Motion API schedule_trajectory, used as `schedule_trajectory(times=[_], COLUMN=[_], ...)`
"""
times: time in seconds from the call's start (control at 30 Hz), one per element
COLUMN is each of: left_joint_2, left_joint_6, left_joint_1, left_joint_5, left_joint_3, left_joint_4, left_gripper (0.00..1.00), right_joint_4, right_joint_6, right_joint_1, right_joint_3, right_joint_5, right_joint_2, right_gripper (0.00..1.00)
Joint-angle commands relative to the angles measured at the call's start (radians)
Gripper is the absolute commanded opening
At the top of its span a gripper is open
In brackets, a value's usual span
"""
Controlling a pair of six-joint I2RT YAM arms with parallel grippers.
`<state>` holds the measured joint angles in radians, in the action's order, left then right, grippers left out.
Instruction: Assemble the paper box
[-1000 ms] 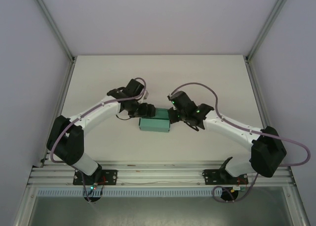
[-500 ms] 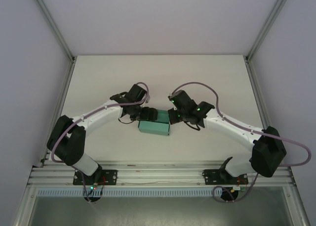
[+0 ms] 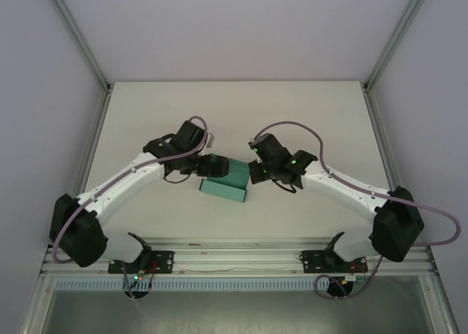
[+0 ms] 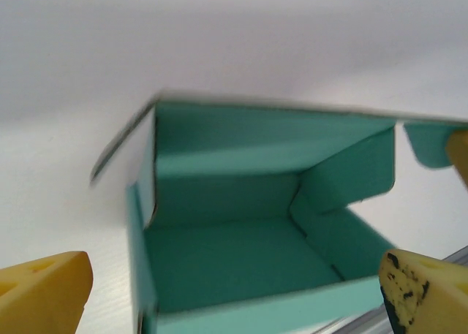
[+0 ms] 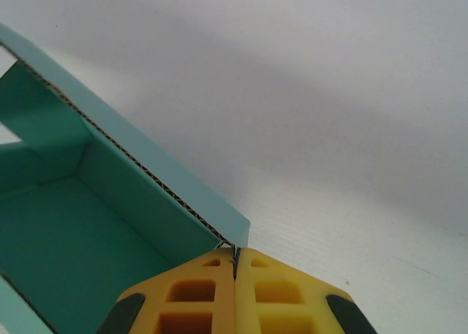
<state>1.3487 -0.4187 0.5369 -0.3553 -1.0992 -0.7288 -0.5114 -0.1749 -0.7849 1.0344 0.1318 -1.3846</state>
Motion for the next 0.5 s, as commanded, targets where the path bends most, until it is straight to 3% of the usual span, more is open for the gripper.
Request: schedule_trajectory(times=[0.0, 0.13, 0.2, 0.47], left_joint_2=[-0.058, -0.123, -0.132, -0.051], left_joint_6=[-0.012, -0.026, -0.051, -0.077], left_joint_1=[0.009, 0.011, 0.012, 0.012], left_joint_5=[0.023, -0.162, -0.241, -0.210], left_joint_3=[0.051, 0.164, 0.241, 0.248], left_joint_4=[-0.122, -0.060, 0.014, 0.223], left_gripper=[1.00, 1.00, 0.92, 0.79], right_joint_4=[0.012, 0.016, 0.023, 0.025], right_joint_6=[0.002, 0.008, 0.008, 0.023], right_joint_1=[-0.004, -0.004, -0.004, -0.004], right_joint_3=[0.006, 0.005, -0.001, -0.001], right_joint_5=[-0.003, 0.011, 0.013, 0.093], right_joint_2=[-0.008, -0.001, 0.005, -0.009], right_gripper=[0.00, 0.00, 0.00, 0.00])
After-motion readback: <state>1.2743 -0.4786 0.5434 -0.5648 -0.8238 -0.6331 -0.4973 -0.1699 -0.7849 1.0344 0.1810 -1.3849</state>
